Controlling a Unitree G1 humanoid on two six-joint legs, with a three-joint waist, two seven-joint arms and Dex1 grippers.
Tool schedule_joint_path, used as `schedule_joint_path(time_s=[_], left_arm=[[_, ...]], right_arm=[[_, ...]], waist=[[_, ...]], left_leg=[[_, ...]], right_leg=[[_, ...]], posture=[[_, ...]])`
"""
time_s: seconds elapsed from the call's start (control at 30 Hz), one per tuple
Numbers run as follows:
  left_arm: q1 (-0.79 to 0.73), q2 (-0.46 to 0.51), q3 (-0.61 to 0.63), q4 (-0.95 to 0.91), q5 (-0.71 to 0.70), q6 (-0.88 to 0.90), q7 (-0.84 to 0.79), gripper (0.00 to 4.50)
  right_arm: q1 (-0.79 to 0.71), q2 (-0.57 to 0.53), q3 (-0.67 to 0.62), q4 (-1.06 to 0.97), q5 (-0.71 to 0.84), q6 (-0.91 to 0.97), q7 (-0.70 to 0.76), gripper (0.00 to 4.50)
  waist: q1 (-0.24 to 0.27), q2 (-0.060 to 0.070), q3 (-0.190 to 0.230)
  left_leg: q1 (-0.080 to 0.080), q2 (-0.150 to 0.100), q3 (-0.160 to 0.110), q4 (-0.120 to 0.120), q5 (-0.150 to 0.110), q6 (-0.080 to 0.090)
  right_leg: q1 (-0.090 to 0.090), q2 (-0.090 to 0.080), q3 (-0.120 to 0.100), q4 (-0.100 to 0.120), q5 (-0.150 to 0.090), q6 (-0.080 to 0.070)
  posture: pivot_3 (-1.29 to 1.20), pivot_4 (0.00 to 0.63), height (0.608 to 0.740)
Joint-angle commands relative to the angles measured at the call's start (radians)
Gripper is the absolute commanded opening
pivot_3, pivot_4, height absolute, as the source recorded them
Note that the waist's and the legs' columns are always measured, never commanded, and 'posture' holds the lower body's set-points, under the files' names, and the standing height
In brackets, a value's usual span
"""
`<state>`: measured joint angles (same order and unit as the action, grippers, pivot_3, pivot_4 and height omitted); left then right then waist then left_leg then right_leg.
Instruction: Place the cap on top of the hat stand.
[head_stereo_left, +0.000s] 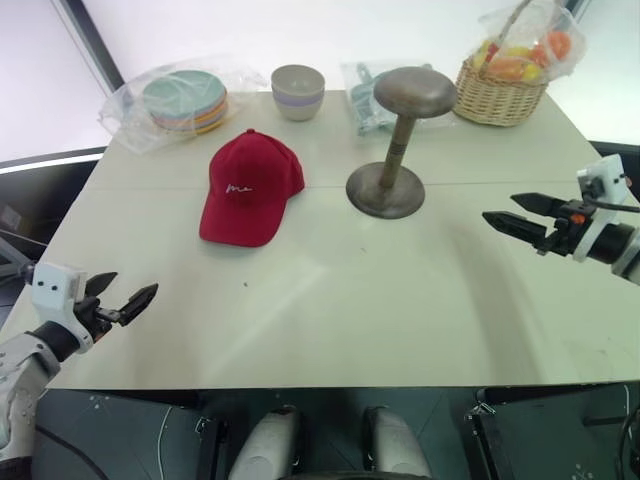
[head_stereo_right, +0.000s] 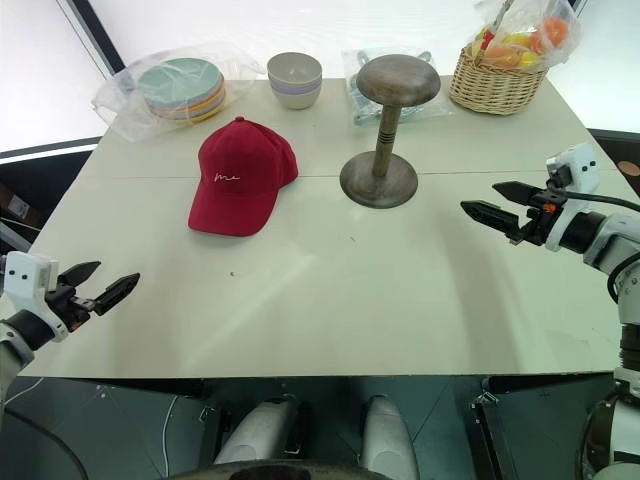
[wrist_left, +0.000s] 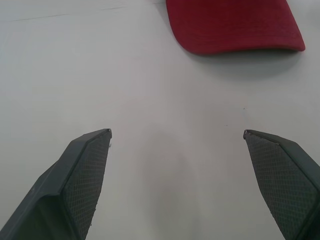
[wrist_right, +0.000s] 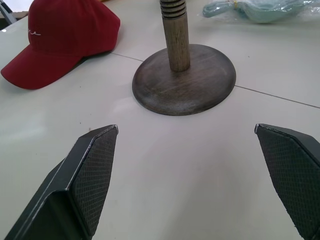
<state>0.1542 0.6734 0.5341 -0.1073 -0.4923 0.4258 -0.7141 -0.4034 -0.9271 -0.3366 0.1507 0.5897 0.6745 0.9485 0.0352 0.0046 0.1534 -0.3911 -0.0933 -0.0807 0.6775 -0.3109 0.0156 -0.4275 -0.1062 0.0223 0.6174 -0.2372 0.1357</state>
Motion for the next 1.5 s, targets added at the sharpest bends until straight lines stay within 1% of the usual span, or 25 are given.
schedule_joint_path(time_s=[0.03, 0.73, 0.97, 1.03, 1.1, 1.2, 1.37, 1.5], left_arm=[[-0.002, 0.009, 0.026, -0.028, -0.017, -0.013, -0.004, 4.43], [-0.021, 0.024, 0.042, -0.021, -0.001, -0.026, 0.014, 4.43], [-0.048, 0.040, 0.031, -0.016, -0.001, -0.006, 0.025, 4.43], [-0.056, 0.053, 0.018, -0.020, 0.021, 0.014, 0.047, 4.43], [-0.057, 0.076, -0.003, -0.021, 0.058, 0.013, 0.059, 4.43], [-0.058, 0.104, -0.020, -0.031, 0.072, 0.018, 0.039, 4.43], [-0.068, 0.172, -0.024, -0.008, 0.090, -0.029, -0.036, 4.43], [-0.101, 0.210, -0.006, 0.050, 0.081, -0.059, -0.088, 4.43]], right_arm=[[-0.003, -0.002, -0.022, -0.034, 0.006, -0.005, -0.003, 4.50], [-0.038, -0.003, -0.007, 0.008, -0.017, -0.024, 0.005, 4.50], [-0.050, -0.003, -0.004, 0.011, -0.024, -0.028, 0.009, 4.50], [-0.060, -0.004, 0.002, 0.002, -0.022, -0.019, 0.012, 4.50], [-0.075, -0.003, 0.014, -0.030, -0.004, 0.012, 0.018, 4.50], [-0.086, -0.005, 0.042, -0.137, 0.053, 0.091, 0.047, 4.50], [-0.119, 0.006, 0.062, -0.364, 0.232, 0.276, 0.048, 4.50], [-0.154, 0.028, 0.077, -0.421, 0.282, 0.305, 0.025, 4.50]], waist=[[0.000, 0.000, 0.000], [0.000, 0.000, 0.000], [0.000, 0.000, 0.000], [-0.001, 0.000, 0.000], [-0.002, 0.000, 0.000], [-0.007, 0.001, 0.000], [-0.018, 0.001, 0.001], [-0.022, 0.000, 0.001]], left_leg=[[0.000, 0.000, 0.000, 0.000, 0.000, 0.000], [0.000, 0.000, 0.000, 0.000, 0.000, 0.000], [0.000, 0.000, 0.000, 0.000, 0.000, 0.000], [0.000, 0.000, 0.000, 0.000, 0.000, 0.000], [0.000, 0.000, 0.000, -0.001, 0.000, 0.000], [0.000, 0.000, 0.000, -0.002, 0.000, 0.000], [0.000, 0.000, 0.000, -0.004, 0.000, 0.000], [0.000, 0.000, 0.000, -0.008, 0.000, 0.000]], right_leg=[[0.000, 0.000, 0.000, 0.000, 0.000, 0.000], [0.000, 0.000, 0.000, 0.000, 0.000, 0.000], [0.000, 0.000, 0.000, 0.000, 0.000, 0.000], [0.000, 0.000, 0.000, 0.000, 0.000, 0.000], [0.000, 0.001, 0.000, 0.000, 0.000, 0.000], [-0.001, 0.001, 0.000, 0.000, 0.000, 0.000], [-0.002, 0.000, 0.000, -0.001, 0.000, 0.000], [-0.002, 0.000, -0.001, -0.003, 0.001, 0.000]], posture=[[0.00, 0.150, 0.740], [0.00, 0.150, 0.740], [0.00, 0.150, 0.740], [0.00, 0.150, 0.740], [0.00, 0.150, 0.740], [0.00, 0.150, 0.740], [0.00, 0.150, 0.740], [0.00, 0.150, 0.740]])
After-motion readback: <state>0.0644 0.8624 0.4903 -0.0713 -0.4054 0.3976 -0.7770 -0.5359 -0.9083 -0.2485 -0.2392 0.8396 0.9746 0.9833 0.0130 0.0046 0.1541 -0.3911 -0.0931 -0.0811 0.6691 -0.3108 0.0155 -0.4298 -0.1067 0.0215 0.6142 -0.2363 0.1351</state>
